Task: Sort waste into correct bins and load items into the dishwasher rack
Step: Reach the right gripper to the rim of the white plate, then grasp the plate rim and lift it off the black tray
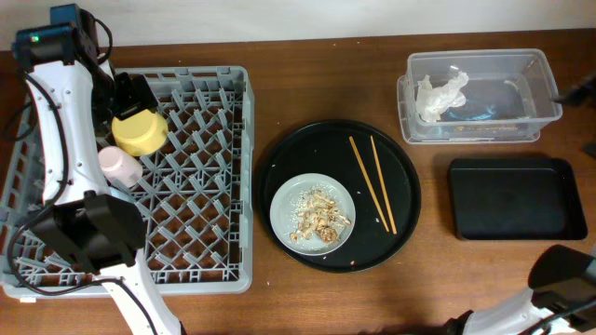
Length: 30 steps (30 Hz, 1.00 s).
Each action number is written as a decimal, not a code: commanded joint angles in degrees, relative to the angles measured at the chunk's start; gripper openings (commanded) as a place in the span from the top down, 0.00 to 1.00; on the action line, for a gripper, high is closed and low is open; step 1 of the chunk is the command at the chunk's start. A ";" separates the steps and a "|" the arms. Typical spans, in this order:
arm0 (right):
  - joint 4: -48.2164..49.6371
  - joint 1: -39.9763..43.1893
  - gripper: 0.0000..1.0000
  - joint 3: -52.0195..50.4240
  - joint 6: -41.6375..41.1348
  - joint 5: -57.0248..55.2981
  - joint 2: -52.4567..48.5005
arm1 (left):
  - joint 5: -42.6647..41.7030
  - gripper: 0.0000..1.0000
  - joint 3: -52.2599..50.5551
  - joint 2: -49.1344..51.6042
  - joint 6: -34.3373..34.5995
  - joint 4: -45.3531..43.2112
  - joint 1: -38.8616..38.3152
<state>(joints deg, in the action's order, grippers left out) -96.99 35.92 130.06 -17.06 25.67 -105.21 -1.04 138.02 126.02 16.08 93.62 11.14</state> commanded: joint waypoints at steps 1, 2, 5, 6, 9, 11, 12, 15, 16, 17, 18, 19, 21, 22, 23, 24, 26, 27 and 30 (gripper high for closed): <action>-0.35 -11.98 0.01 -2.62 9.11 1.55 -0.02 | 0.24 0.00 0.68 -0.02 -0.26 -0.09 0.55; -0.35 -17.79 0.01 -5.20 8.98 -1.27 -0.04 | 0.24 0.01 0.68 -0.02 -0.26 -0.09 0.55; -0.24 -30.10 0.01 -12.59 4.04 -9.97 -0.04 | 0.24 0.01 0.68 -0.02 -0.26 -0.09 0.55; 1.25 -35.39 0.01 -16.33 3.91 -10.56 -0.04 | 0.24 0.01 0.68 -0.02 -0.26 -0.09 0.55; 6.69 -44.63 0.01 -21.24 3.91 -10.49 -0.17 | 0.24 0.01 0.68 -0.02 -0.26 -0.09 0.55; 10.51 -49.64 0.01 -21.49 3.85 -9.60 -0.20 | 0.24 0.01 0.68 -0.02 -0.26 -0.09 0.55; 11.61 -52.02 0.01 -21.90 2.27 -9.53 -0.31 | 0.24 0.01 0.68 -0.02 -0.26 -0.09 0.55; 16.63 -58.86 0.47 -28.65 -2.75 -15.82 -0.33 | 0.24 0.01 0.68 -0.02 -0.26 -0.09 0.55; 19.78 -60.67 0.66 -32.26 -5.38 -17.97 -0.33 | 0.24 0.01 0.68 -0.02 -0.26 -0.09 0.55; 22.64 -61.90 0.81 -35.52 -7.50 -18.93 -0.33 | 0.26 0.01 0.68 -0.02 -0.26 -0.09 0.55; 26.71 -62.97 0.94 -39.87 -9.42 -18.84 -0.33 | 0.24 0.01 0.68 -0.02 -0.26 -0.09 0.55; 31.02 -63.45 0.96 -44.52 -12.00 -18.80 -0.33 | 0.24 0.01 0.68 -0.02 -0.26 -0.09 0.55; 38.29 -63.54 0.96 -51.91 -14.99 -18.67 -0.33 | 0.24 0.01 0.68 -0.02 -0.26 -0.09 0.55; 40.83 -63.56 0.96 -54.12 -14.97 -18.62 -0.33 | 0.24 0.01 0.68 -0.02 -0.26 -0.09 0.55; 44.06 -63.56 0.96 -56.98 -14.97 -18.32 -0.33 | 0.24 0.01 0.68 -0.02 -0.26 -0.09 0.55; 46.47 -63.56 0.96 -58.97 -14.99 -17.92 -0.33 | 0.24 0.01 0.68 -0.02 -0.26 -0.09 0.55; 49.27 -63.56 0.96 -60.78 -14.97 -18.05 -0.33 | 0.24 0.01 0.68 -0.02 -0.26 -0.09 0.55; 49.94 -63.56 0.96 -61.00 -14.99 -18.51 -0.39 | 0.24 0.01 0.68 -0.02 -0.26 -0.09 0.55; 50.56 -63.08 0.96 -61.29 -14.97 -20.65 -2.10 | 0.24 0.01 0.68 -0.02 -0.26 -0.09 0.55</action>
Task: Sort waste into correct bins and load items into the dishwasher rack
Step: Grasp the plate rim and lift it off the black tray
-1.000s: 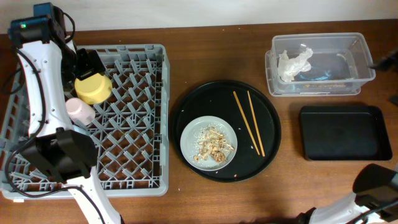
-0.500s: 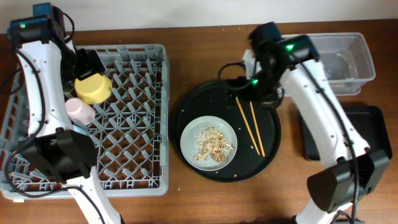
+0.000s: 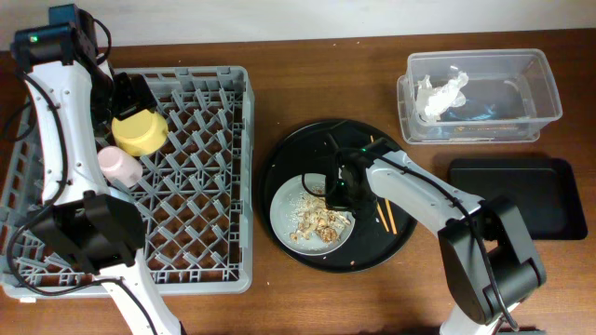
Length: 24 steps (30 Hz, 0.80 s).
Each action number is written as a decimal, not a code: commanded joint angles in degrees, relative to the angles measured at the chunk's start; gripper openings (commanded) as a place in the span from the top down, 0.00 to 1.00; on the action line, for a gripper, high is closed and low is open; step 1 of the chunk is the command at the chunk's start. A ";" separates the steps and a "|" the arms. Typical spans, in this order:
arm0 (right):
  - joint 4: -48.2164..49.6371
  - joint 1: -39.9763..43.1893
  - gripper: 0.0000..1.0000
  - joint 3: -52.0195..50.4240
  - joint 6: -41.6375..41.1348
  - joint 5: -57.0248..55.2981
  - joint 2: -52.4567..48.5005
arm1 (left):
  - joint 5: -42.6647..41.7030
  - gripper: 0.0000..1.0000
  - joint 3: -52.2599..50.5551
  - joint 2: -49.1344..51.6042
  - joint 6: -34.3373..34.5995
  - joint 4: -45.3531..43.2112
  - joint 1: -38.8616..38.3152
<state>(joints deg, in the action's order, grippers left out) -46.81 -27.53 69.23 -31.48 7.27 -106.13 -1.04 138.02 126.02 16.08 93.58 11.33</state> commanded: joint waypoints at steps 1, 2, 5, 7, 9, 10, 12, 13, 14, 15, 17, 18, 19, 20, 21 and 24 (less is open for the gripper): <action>0.37 0.76 0.96 -0.46 -0.57 -2.64 -1.86 | 0.24 0.01 0.68 -0.02 -0.26 -0.04 0.35; 0.20 1.40 0.96 -0.46 -0.55 -3.21 -2.47 | 0.24 0.01 0.68 -0.02 -0.26 -0.04 0.35; 0.11 3.85 0.96 -0.44 -0.50 -4.39 -2.99 | 0.24 0.01 0.68 -0.02 -0.26 -0.04 0.35; -0.07 5.97 0.96 -0.44 0.07 -4.35 -2.99 | 0.24 0.01 0.68 -0.02 -0.26 -0.04 0.35; -0.48 8.02 0.96 0.00 2.75 -4.42 -2.99 | 0.24 0.01 0.68 -0.02 -0.26 -0.04 0.35; -0.83 8.57 0.96 0.31 2.75 -5.25 -2.99 | 0.24 0.01 0.68 -0.02 -0.26 -0.04 0.35; -4.07 9.99 0.96 2.99 3.89 -8.11 -2.99 | 0.24 0.01 0.68 -0.02 -0.26 -0.04 0.35; -6.08 10.36 0.96 4.94 5.70 -8.02 -2.99 | 0.24 0.01 0.68 -0.02 -0.26 -0.04 0.35; -9.62 10.38 0.96 8.26 7.10 -7.91 -2.99 | 0.24 0.01 0.68 -0.02 -0.26 -0.04 0.35; -12.48 10.08 0.96 11.02 8.02 -7.69 -2.99 | 0.24 0.01 0.68 -0.02 -0.26 -0.04 0.35; -20.02 8.31 0.95 19.23 11.89 -4.79 -2.97 | 0.24 0.00 0.68 -0.02 -0.26 -0.04 0.35; -22.93 6.86 0.88 23.19 13.14 -1.84 -2.97 | 0.24 0.00 0.68 -0.02 -0.24 -0.04 0.35; -24.35 4.81 0.62 26.45 13.25 1.25 -2.97 | 0.24 0.01 0.68 -0.02 -0.26 -0.04 0.35; -24.02 2.62 0.21 27.58 13.14 2.73 -2.97 | 0.24 0.00 0.68 -0.02 -0.26 -0.07 0.35; -22.58 -0.11 0.01 27.47 12.57 2.01 -3.02 | 0.24 0.01 0.68 -0.02 -0.26 -0.07 0.35; -16.35 -6.95 0.01 23.89 5.16 -2.97 -3.89 | 0.24 0.01 0.68 -0.02 -0.26 -0.04 0.35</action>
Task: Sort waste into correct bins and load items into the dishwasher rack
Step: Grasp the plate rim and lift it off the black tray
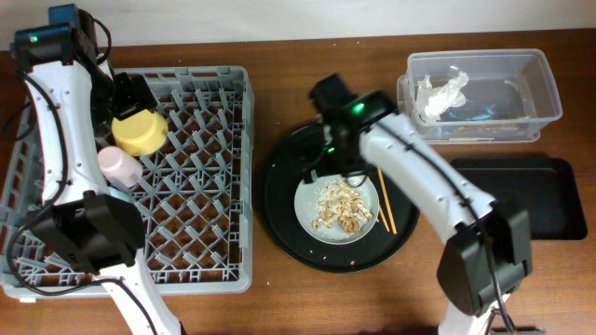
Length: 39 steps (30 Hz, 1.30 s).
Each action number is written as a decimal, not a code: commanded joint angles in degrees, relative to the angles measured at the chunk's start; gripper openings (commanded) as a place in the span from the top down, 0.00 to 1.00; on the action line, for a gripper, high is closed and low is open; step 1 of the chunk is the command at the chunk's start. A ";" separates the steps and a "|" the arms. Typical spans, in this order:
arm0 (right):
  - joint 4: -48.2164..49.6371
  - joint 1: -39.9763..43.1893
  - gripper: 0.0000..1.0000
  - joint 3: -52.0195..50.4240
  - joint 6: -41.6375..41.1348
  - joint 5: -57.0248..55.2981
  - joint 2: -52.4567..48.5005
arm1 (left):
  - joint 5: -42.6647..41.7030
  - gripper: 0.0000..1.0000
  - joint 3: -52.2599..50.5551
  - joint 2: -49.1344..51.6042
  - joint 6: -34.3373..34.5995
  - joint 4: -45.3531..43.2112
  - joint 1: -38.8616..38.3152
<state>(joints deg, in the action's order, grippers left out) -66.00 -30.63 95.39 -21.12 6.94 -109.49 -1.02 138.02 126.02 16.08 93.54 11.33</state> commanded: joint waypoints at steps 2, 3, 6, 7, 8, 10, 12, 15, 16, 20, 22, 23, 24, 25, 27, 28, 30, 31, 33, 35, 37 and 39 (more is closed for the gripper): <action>9.51 -8.15 0.07 -7.63 -9.49 -6.93 -1.75 | 0.22 0.01 0.68 -0.02 -0.26 0.00 0.35; 11.61 -9.46 0.15 -9.49 -9.86 -7.76 -2.49 | 0.22 0.01 0.68 -0.02 -0.26 0.00 0.35; 16.35 -13.60 0.43 -12.24 -11.34 -11.34 -5.79 | 0.22 0.01 0.68 -0.02 -0.26 0.00 0.35; 16.83 -14.71 0.48 -12.24 -11.34 -13.88 -7.02 | 0.22 0.01 0.68 -0.02 -0.26 0.00 0.35; 16.98 -15.54 0.59 -12.24 -11.34 -15.74 -7.91 | 0.22 0.00 0.68 -0.02 -0.26 -0.02 0.35; 16.98 -16.57 0.64 -12.26 -12.87 -18.93 -8.98 | 0.22 0.01 0.68 -0.02 -0.26 0.00 0.35; 16.96 -16.55 0.67 -12.26 -12.85 -19.89 -9.25 | 0.22 0.01 0.68 -0.02 -0.26 0.00 0.35; 16.96 -16.79 0.78 -12.33 -13.51 -19.80 -9.31 | 0.22 0.01 0.68 -0.02 -0.26 0.00 0.35; 16.98 -17.16 0.79 -12.46 -13.77 -19.65 -9.57 | 0.22 0.01 0.68 -0.02 -0.26 0.00 0.35; 17.11 -18.08 0.82 -12.48 -13.90 -20.09 -10.69 | 0.22 0.01 0.68 -0.02 -0.26 0.00 0.35; 17.03 -18.23 0.84 -12.48 -14.47 -18.53 -10.69 | 0.22 0.01 0.68 -0.02 -0.26 0.00 0.35; 16.98 -18.27 0.87 -12.48 -15.04 -18.21 -10.80 | 0.22 0.01 0.68 -0.02 -0.26 0.00 0.35; 16.94 -18.27 0.89 -12.48 -15.41 -18.16 -10.91 | 0.22 0.01 0.68 -0.02 -0.26 0.00 0.35; 16.96 -18.27 0.92 -12.48 -15.41 -18.16 -10.91 | 0.24 0.01 0.68 -0.02 -0.26 0.00 0.35; 16.76 -18.36 0.96 -12.46 -15.41 -18.14 -10.88 | 0.22 0.01 0.68 -0.02 -0.26 0.00 0.35; 16.74 -18.51 0.96 -12.46 -15.41 -18.14 -10.88 | 0.22 0.01 0.68 -0.02 -0.26 0.00 0.35; 15.78 -18.78 0.96 -11.78 -15.39 -18.21 -10.86 | 0.22 0.01 0.68 -0.02 -0.24 0.00 0.35; 14.71 -18.82 0.96 -10.88 -15.39 -18.67 -10.84 | 0.22 0.01 0.68 -0.02 -0.26 0.00 0.35; 10.75 -18.82 0.96 -8.02 -15.41 -21.66 -10.82 | 0.22 0.01 0.68 -0.02 -0.24 0.00 0.35; 7.23 -18.82 0.96 -5.22 -15.43 -23.32 -10.82 | 0.22 0.01 0.68 -0.02 -0.26 0.00 0.35; 3.08 -18.80 0.96 -1.31 -16.57 -24.92 -10.78 | 0.22 0.01 0.68 -0.02 -0.26 0.00 0.35; -0.17 -18.80 0.96 2.12 -17.33 -25.66 -10.78 | 0.22 0.01 0.68 -0.02 -0.26 0.00 0.35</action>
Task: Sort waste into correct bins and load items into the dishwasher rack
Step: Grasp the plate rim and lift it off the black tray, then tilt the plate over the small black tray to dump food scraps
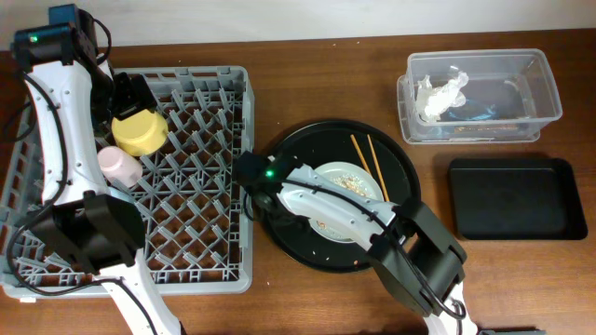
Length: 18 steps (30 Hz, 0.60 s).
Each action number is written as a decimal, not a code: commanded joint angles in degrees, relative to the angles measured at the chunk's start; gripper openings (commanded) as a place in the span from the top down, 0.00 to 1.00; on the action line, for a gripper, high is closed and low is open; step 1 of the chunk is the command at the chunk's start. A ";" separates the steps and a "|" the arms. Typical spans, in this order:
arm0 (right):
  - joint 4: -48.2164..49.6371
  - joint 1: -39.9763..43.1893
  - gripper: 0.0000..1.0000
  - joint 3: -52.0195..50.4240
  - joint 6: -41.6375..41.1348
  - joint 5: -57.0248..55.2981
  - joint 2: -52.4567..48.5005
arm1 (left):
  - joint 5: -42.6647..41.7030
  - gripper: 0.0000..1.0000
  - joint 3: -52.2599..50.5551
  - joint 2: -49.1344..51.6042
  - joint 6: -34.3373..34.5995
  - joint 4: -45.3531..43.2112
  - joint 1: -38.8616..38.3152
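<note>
A pale plate (352,179) with food scraps lies on the round black tray (307,140), half hidden under my right arm. Two chopsticks (358,149) lie beside it on the tray. My right gripper (250,174) is at the tray's left edge next to the rack; its fingers are hidden under the wrist, so nothing shows how they stand. My left gripper (133,100) sits open at the far rim of a yellow cup (140,133) in the grey dishwasher rack (200,214). A pink cup (119,165) stands just in front of the yellow one.
A clear plastic bin (549,98) holding crumpled tissue (440,96) and a blue scrap stands at the back right. A black rectangular tray (512,197) lies in front of it. Brown table surface shows between rack, round tray and bins.
My right arm has swung from the tray's far side, where its gripper was at the plate's rim, to lie across the plate with its wrist at the tray's left edge. The left arm is unchanged.
At first the right arm was off to the side and the plate lay front left on the tray. Then its gripper was at the plate's right rim, then at the upper-left rim with the plate shifted right. Now the arm covers the plate, which lies further back.
</note>
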<state>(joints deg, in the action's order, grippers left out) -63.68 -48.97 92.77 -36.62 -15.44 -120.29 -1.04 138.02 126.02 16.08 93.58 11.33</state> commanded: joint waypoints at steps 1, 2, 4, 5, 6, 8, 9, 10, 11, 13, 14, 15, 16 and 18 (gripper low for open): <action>-4.11 -0.42 0.96 6.67 -1.86 -3.30 0.02 | 0.24 0.01 0.68 -0.02 -0.26 -0.04 0.35; -5.22 -0.33 0.96 7.85 -2.40 -3.56 0.02 | 0.24 0.01 0.68 -0.02 -0.26 -0.04 0.35; -9.31 0.39 0.96 10.36 -5.99 -6.32 0.02 | 0.24 0.01 0.68 -0.02 -0.26 -0.04 0.35; -12.50 1.53 0.96 12.24 -7.34 -7.26 0.02 | 0.24 0.01 0.68 -0.02 -0.26 -0.04 0.35; -15.30 2.80 0.96 13.94 -7.93 -7.32 0.02 | 0.24 0.01 0.68 -0.02 -0.26 -0.04 0.35; -19.63 6.19 0.96 16.70 -8.98 -7.30 0.09 | 0.24 0.01 0.68 -0.02 -0.26 -0.04 0.35; -21.16 8.57 0.96 17.77 -8.96 -7.32 0.44 | 0.24 0.01 0.68 -0.02 -0.26 -0.04 0.35; -22.34 11.26 0.96 18.47 -8.96 -7.30 1.09 | 0.24 0.01 0.68 -0.02 -0.26 -0.04 0.35; -23.39 13.99 0.96 19.12 -8.94 -7.30 1.70 | 0.24 0.01 0.68 -0.02 -0.26 -0.04 0.35; -25.57 21.18 0.96 20.57 -8.92 -6.36 3.32 | 0.24 0.01 0.68 -0.02 -0.26 -0.04 0.35; -25.99 23.76 0.96 20.74 -8.90 -5.55 3.98 | 0.24 0.01 0.68 -0.02 -0.26 -0.04 0.35; -26.45 28.04 0.96 20.74 -8.85 -4.24 5.16 | 0.24 0.01 0.68 -0.02 -0.26 -0.04 0.35; -26.77 31.61 0.96 20.74 -8.59 -3.04 5.92 | 0.24 0.01 0.68 -0.02 -0.26 -0.04 0.35; -26.51 42.34 0.96 20.74 -3.96 2.58 6.80 | 0.24 0.01 0.68 -0.02 -0.26 -0.04 0.35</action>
<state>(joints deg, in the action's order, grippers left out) -90.00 -15.81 112.09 -44.40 -17.87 -116.97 -1.04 138.02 126.02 16.08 93.60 11.33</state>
